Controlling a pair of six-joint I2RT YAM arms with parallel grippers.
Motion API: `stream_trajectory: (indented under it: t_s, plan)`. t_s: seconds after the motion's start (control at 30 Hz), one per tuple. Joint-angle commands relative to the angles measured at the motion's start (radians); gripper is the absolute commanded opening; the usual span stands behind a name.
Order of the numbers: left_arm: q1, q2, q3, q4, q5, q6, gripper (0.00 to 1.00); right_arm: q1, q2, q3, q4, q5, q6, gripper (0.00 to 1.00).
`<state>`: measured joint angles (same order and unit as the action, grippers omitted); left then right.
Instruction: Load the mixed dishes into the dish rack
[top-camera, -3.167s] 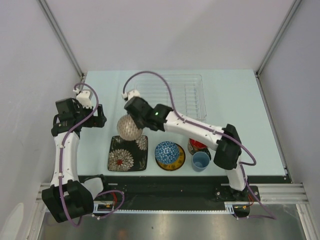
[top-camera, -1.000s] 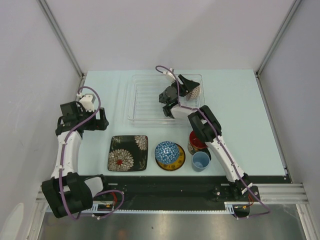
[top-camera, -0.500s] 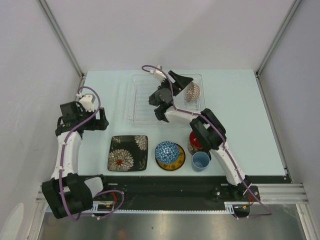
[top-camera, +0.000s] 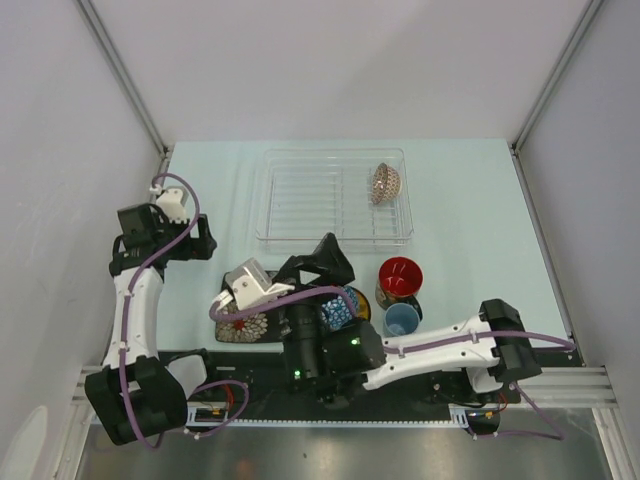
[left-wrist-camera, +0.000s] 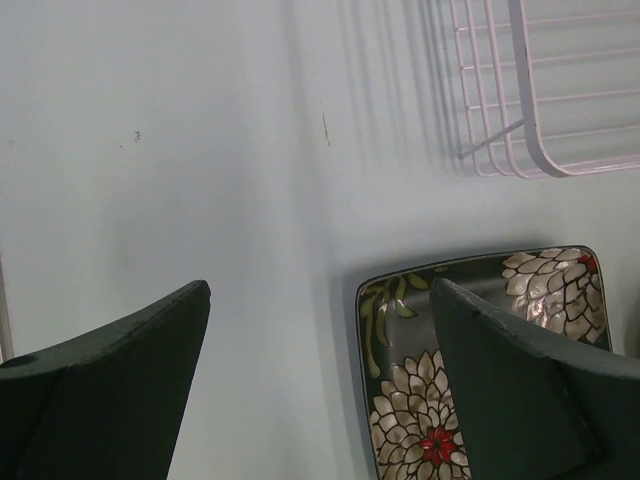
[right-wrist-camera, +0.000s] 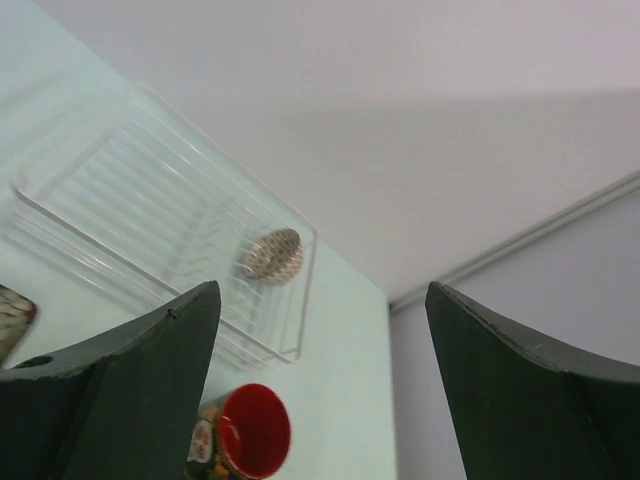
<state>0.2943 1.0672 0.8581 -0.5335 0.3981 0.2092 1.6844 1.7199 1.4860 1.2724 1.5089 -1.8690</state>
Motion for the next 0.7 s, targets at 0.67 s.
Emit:
stream_trajectory:
  t_s: [0.67]
  plan:
    - [0.009,-0.029,0.059,-0.06,0.033,-0.051,0.97,-0.457,0.145,1.199,-1.948,-0.642,1.746,1.0]
